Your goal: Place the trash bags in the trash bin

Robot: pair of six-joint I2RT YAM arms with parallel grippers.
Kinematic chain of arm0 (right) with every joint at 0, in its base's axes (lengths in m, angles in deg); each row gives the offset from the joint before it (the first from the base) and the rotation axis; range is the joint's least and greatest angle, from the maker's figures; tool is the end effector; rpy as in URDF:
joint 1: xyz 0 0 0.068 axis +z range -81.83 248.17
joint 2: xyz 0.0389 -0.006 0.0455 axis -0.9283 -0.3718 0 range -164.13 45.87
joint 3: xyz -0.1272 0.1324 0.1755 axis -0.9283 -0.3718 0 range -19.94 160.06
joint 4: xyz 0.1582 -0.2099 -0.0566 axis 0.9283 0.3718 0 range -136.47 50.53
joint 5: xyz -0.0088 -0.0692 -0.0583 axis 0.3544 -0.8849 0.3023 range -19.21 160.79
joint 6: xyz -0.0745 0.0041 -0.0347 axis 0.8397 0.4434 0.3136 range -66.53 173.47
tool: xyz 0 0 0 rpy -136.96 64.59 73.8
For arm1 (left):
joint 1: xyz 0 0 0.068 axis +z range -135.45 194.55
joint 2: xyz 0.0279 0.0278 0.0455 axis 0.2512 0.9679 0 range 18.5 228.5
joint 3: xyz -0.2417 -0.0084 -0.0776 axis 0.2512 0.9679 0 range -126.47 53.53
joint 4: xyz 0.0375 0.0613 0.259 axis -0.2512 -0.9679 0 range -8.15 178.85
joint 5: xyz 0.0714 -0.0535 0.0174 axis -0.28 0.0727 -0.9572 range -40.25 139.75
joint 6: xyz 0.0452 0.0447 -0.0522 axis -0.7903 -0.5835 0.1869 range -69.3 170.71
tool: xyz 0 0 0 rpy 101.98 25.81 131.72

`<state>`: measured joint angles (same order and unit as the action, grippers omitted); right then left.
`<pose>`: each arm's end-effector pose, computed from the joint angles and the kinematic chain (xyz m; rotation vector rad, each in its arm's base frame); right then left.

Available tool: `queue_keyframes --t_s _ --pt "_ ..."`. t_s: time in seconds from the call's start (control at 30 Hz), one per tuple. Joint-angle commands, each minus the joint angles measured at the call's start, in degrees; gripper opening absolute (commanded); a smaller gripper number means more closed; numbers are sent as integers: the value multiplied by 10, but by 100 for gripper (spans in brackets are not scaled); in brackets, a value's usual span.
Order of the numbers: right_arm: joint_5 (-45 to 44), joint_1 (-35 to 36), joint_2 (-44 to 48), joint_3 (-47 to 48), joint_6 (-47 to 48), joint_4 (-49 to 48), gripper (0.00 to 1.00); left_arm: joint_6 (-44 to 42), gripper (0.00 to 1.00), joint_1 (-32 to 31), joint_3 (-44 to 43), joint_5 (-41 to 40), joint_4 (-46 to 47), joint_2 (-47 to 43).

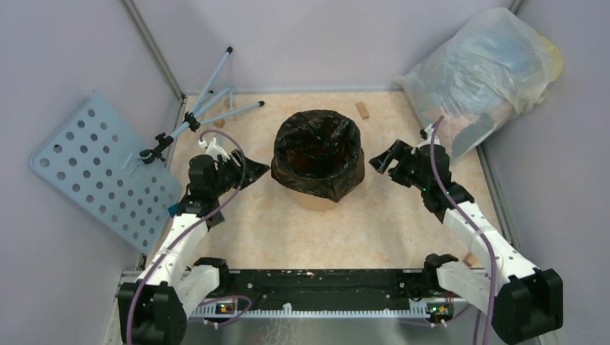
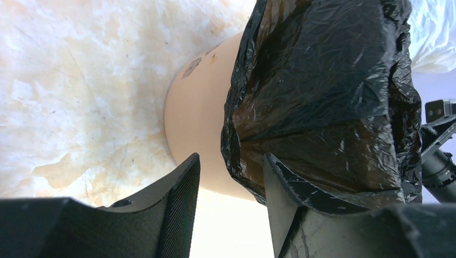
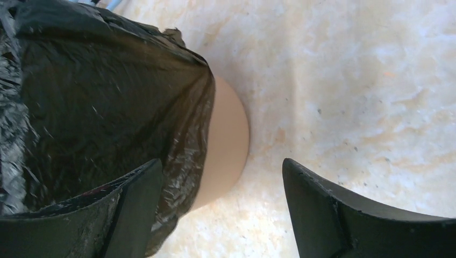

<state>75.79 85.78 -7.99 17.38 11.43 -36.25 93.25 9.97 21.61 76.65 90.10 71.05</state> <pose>0.2509 0.0861 0.2310 0.3923 2.0810 0.7284 0.2557 -0.0530 0.2289 -0.3257 1.9732 -0.9904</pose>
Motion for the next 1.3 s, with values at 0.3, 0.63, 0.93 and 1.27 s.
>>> queue_keyframes --t_s 0.3,0.63,0.93,1.27 --pt "181 -58 -170 17 -80 -239 68 51 56 3 22 104 108 86" --pt "202 -63 -273 41 -89 -306 44 74 45 2 47 115 173 128" --pt "208 -62 -307 45 -83 -315 3 42 1 3 37 93 159 142" --pt "144 -63 -303 41 -40 -277 17 10 10 3 41 64 136 133"
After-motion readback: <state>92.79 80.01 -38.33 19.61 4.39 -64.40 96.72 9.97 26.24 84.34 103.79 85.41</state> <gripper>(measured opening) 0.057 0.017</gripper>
